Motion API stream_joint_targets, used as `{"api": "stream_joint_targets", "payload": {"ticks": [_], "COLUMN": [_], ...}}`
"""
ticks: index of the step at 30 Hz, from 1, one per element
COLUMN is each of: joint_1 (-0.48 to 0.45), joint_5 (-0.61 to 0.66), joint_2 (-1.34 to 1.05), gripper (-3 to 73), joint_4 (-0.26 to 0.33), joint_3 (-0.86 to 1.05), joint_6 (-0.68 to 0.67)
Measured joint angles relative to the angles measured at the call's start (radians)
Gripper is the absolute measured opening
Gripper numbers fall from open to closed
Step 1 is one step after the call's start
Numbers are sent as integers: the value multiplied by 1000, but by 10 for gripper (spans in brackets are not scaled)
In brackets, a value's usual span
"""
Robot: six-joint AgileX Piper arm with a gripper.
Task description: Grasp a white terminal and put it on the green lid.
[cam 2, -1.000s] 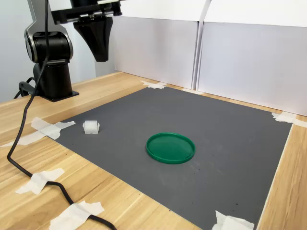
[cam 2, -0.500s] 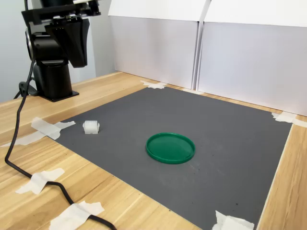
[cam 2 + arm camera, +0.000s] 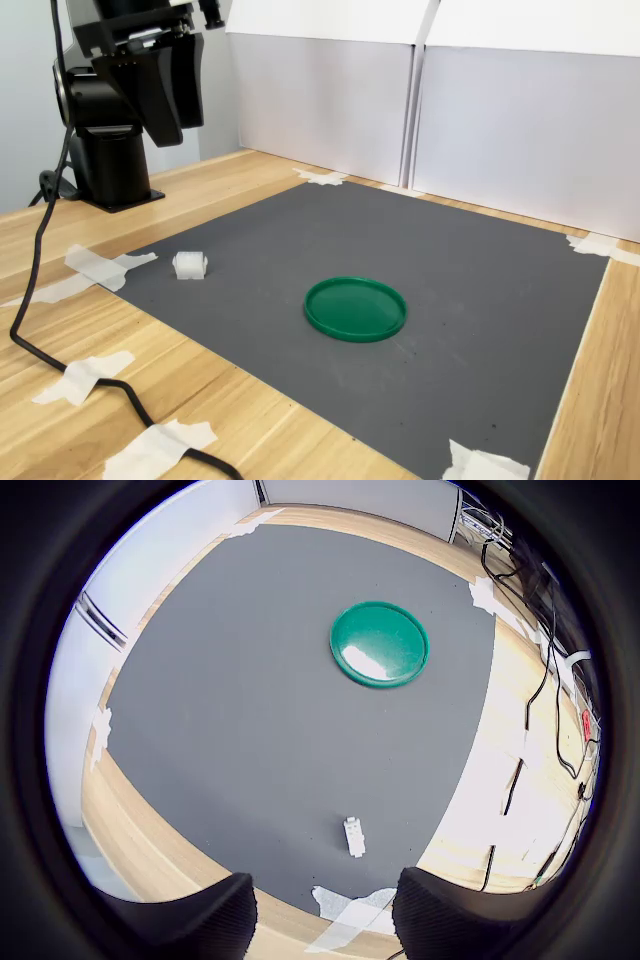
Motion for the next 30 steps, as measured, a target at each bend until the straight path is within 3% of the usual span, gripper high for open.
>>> {"api": "stream_joint_targets", "payload": {"ticks": [11, 21, 30], "joint_1": [0, -57, -80], "joint_5": [-1, -29, -19], "joint_2": [52, 95, 120], "gripper": [605, 599, 598], "joint_4": [-69, -65, -66], "joint_3": [0, -54, -62], "joint_6": [-47, -58, -146]}}
